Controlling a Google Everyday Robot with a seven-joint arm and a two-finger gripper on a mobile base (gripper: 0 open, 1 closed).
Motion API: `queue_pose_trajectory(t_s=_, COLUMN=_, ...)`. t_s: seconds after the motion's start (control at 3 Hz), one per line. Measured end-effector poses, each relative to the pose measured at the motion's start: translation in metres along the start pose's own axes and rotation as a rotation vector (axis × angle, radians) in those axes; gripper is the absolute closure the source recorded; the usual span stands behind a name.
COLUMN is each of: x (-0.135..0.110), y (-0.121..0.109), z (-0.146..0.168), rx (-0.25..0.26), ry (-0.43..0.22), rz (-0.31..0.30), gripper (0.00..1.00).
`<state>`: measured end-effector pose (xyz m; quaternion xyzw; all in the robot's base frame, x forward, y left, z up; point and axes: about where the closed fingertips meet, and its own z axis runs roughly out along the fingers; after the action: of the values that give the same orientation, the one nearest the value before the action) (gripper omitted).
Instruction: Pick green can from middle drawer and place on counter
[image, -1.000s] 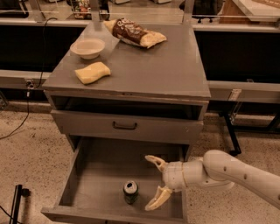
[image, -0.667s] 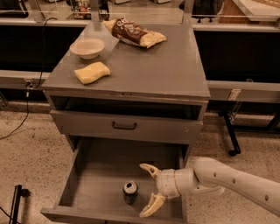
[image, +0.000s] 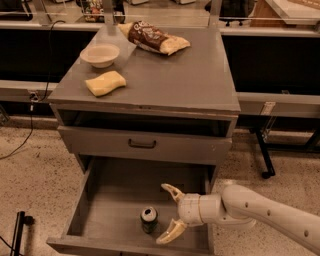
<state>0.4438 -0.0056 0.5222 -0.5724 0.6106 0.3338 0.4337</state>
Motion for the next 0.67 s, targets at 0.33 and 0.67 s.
queue_pose_trajectory(t_s=0.33, x=0.003, y=-0.021, z=0.008, rx=0.137, ry=-0.025, rz=-0.043, gripper=0.00)
queue_pose_trajectory(t_s=0.67, x=0.014, y=-0.041, z=0.023, rx=0.188, ry=-0.038, rz=-0.047, gripper=0.00)
